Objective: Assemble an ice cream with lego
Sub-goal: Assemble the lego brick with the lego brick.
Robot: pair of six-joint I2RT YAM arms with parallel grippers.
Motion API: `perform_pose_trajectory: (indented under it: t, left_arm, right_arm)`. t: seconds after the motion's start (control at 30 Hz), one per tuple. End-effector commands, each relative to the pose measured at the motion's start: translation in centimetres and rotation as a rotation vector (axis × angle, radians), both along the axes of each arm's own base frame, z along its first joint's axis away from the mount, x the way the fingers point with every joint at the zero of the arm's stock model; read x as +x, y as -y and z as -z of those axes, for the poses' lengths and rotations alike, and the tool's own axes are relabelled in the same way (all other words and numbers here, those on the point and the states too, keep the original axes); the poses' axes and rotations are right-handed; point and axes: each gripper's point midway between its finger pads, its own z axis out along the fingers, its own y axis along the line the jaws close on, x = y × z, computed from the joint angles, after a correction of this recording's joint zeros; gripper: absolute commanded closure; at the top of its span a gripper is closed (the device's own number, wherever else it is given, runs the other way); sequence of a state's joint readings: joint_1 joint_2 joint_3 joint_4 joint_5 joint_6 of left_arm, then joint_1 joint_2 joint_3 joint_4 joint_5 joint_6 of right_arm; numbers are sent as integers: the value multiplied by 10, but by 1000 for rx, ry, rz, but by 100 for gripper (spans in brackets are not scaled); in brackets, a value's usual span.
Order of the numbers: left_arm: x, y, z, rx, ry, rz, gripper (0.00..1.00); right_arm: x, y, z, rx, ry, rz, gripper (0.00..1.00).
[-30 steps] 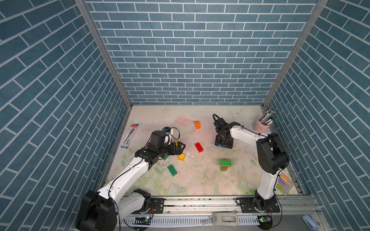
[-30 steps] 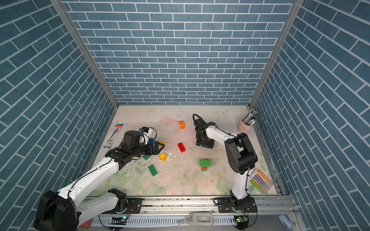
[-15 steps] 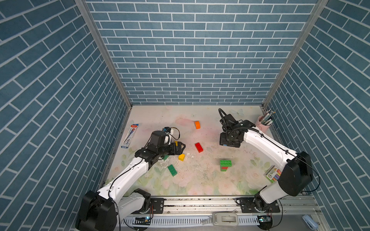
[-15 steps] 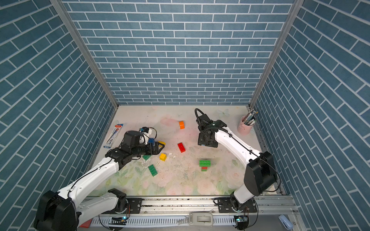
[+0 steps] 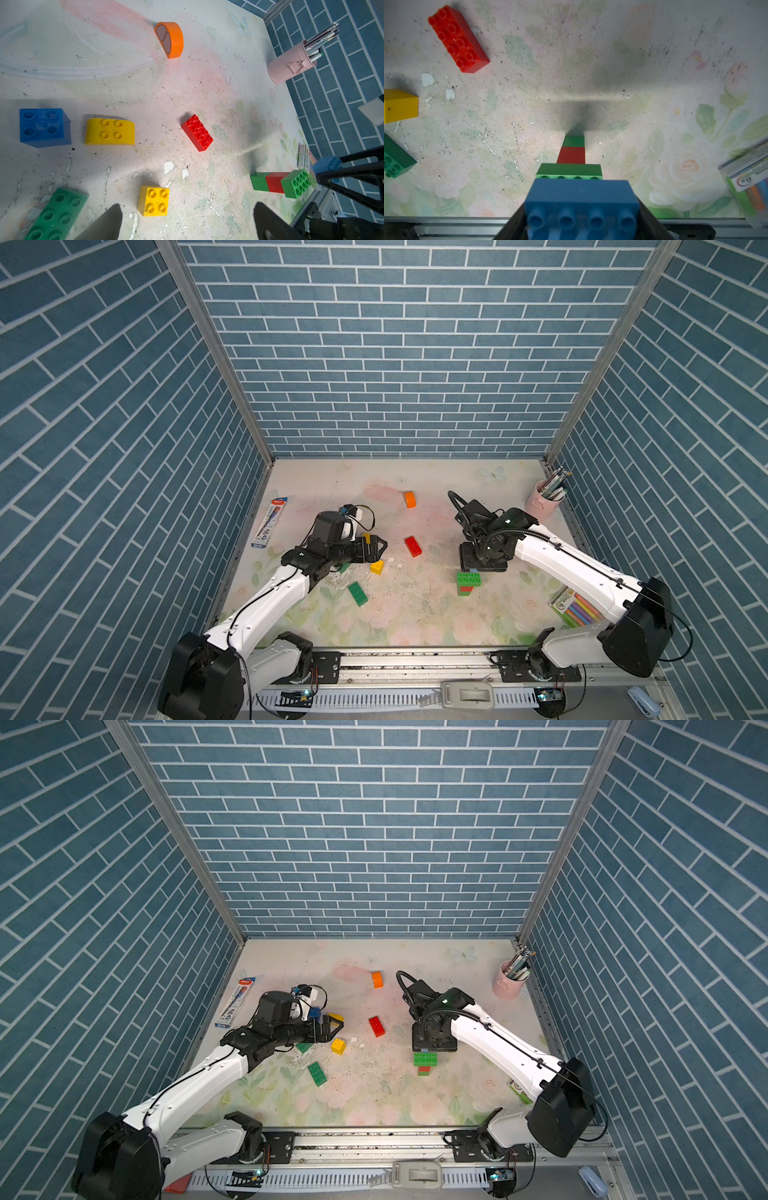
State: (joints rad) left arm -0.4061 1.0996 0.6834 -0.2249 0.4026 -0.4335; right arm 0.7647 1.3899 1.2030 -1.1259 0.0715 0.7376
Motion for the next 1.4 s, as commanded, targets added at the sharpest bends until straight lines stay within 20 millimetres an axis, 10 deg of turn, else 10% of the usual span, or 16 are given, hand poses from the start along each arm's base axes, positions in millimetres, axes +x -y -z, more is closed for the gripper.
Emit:
perform_pose_trajectory:
  t: [0.0, 1.37]
  left_arm:
    - [-3, 2, 3, -2, -2, 13, 0]
    - [-5, 0, 1, 2, 8, 5, 1]
  right_arm:
    - [-11, 4, -1, -4, -29, 40, 55]
    - [-21, -6, 27, -48, -84, 20, 56]
